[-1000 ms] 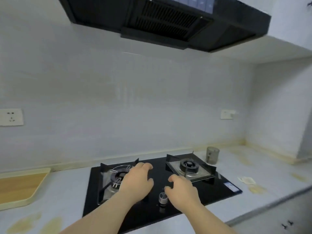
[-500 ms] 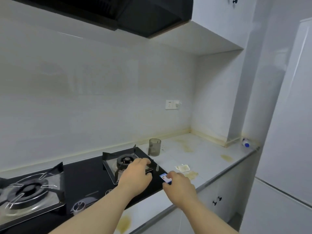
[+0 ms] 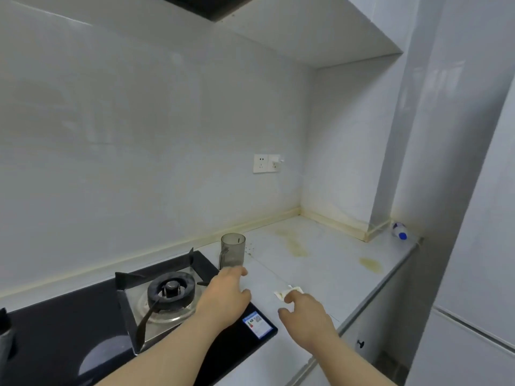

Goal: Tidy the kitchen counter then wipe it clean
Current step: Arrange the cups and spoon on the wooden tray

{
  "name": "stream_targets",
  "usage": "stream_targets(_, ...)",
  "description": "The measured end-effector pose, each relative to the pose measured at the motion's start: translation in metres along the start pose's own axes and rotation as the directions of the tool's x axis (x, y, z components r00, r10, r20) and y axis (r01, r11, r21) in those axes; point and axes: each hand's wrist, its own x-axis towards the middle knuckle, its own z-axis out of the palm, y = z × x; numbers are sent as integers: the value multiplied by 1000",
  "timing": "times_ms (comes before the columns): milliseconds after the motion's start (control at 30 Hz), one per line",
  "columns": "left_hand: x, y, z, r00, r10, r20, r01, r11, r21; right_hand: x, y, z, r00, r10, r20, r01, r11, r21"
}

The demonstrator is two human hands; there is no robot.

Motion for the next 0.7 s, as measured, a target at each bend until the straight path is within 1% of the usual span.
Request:
stream_targets(100,48,-18,7,999,-17,31,17,1000,-23,47,1,1,999,39,7,-39,999,24)
stream_targets(200,81,-31,13,999,-27,30,27,999,-25,82,3,6,999,47,12,-48,998,34)
stream_targets(300,108,-42,24,997,-71,34,72,997,-34,114,9,18,997,65,52,-67,997,39)
stream_targets(433,137,-54,34,992,-124,27,124,992,-4,150,14,33,993,44,110,-51,997,55)
stream_targets(533,157,-64,44,979,-202,5,202,979,-13,180,18,43,988,12,156,-21,998,53)
stream_targets(700,184,-78,64,928,-372,-25,372,928,-2,222,24,67,954,-51,297,30,997,74)
